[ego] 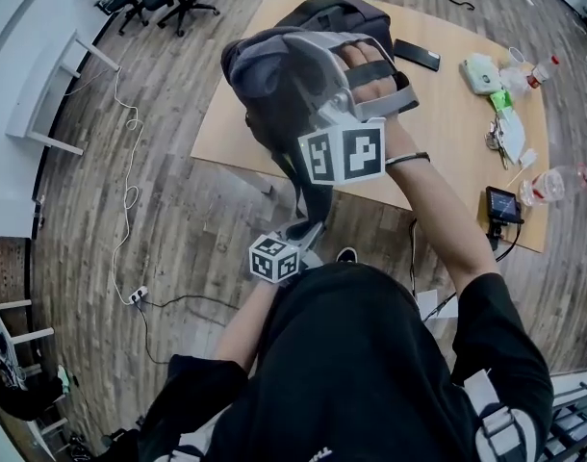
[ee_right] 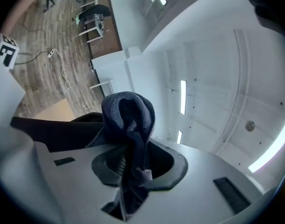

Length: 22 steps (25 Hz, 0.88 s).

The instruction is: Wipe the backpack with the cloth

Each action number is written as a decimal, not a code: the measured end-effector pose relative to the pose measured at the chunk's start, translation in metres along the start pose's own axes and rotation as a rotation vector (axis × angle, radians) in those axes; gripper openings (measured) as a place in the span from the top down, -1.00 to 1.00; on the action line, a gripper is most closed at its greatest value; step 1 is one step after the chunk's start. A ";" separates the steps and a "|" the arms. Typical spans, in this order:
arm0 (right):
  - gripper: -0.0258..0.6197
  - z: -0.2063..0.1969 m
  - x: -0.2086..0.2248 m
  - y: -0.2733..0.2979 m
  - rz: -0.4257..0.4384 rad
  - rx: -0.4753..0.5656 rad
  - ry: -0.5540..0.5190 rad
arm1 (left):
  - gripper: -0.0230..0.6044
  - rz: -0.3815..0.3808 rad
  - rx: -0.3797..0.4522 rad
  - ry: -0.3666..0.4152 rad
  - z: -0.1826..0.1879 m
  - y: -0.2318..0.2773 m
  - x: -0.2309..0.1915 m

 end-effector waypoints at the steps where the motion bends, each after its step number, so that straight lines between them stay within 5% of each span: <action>1: 0.67 0.004 -0.002 0.002 0.001 0.001 -0.032 | 0.78 -0.002 -0.006 0.000 0.000 0.002 0.000; 5: 0.69 0.000 -0.026 -0.012 0.055 0.022 -0.007 | 0.78 0.008 -0.005 -0.034 -0.001 0.000 -0.006; 8: 0.69 -0.005 -0.076 -0.027 0.203 0.026 -0.027 | 0.78 0.010 0.008 -0.034 0.002 -0.002 -0.007; 11: 0.69 -0.013 -0.149 -0.044 0.417 0.015 -0.003 | 0.78 -0.008 0.038 -0.057 0.009 -0.004 -0.004; 16: 0.69 -0.028 -0.283 -0.109 0.945 -0.053 0.164 | 0.78 -0.007 0.110 -0.185 0.018 -0.009 -0.012; 18: 0.69 -0.024 -0.319 -0.146 1.091 -0.043 0.216 | 0.78 0.029 0.094 -0.216 0.013 -0.010 -0.020; 22: 0.69 -0.017 -0.333 -0.168 1.112 -0.032 0.263 | 0.78 0.051 0.054 -0.158 0.003 -0.016 -0.025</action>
Point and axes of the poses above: the fingertips, and each gripper's own axes: y forward along the fingers, x to its right, z out of its top, the point moved 3 cm from there along -y, backward along the fingers, and after that the axes turned 7 degrees about -x, right-handed, at the moved point
